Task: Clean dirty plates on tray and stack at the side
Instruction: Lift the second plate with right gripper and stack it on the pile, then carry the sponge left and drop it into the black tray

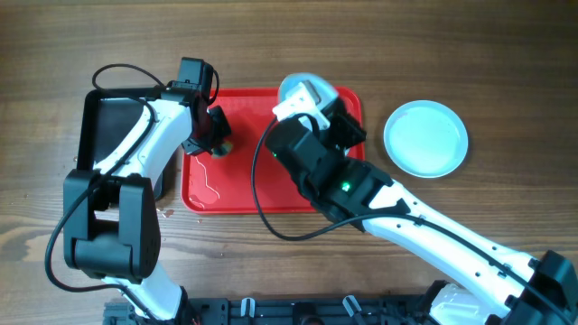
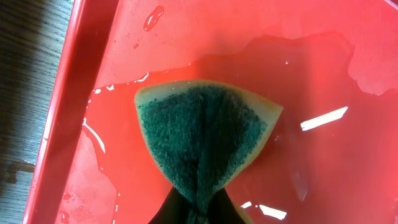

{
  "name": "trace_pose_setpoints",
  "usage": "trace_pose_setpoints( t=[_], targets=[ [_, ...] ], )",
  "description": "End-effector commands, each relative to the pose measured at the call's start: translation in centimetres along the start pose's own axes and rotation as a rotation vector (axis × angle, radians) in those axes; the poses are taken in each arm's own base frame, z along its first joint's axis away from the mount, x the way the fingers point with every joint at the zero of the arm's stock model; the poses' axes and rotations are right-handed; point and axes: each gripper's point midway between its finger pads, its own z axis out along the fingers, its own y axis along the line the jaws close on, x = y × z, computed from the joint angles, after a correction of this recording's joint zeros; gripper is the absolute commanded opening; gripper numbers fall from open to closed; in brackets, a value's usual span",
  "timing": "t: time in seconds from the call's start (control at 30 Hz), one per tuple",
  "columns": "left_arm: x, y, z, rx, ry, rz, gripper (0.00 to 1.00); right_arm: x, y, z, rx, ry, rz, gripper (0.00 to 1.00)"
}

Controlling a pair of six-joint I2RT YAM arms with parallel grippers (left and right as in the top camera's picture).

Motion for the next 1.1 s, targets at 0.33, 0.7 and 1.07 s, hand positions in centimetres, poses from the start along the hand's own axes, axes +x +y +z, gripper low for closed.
trace_pose_setpoints(
  t=[0.33, 0.7, 1.07],
  targets=[
    [-0.2, 0.3, -0.4, -0.011, -0.016, -0.019, 0.04, 7.0, 4.1, 3.0, -0.784, 0.500, 0.893, 0.04],
    [-0.4, 0.3, -0.4, -0.008, -0.021, -0.016, 0.04, 23.2, -10.4, 9.5, -0.310, 0.720, 1.250, 0.04],
    [-0.4, 0.2, -0.4, -0.007, -0.021, -0.016, 0.04, 32.5, -6.4, 10.8, -0.176, 0.854, 1.330, 0.04]
  ],
)
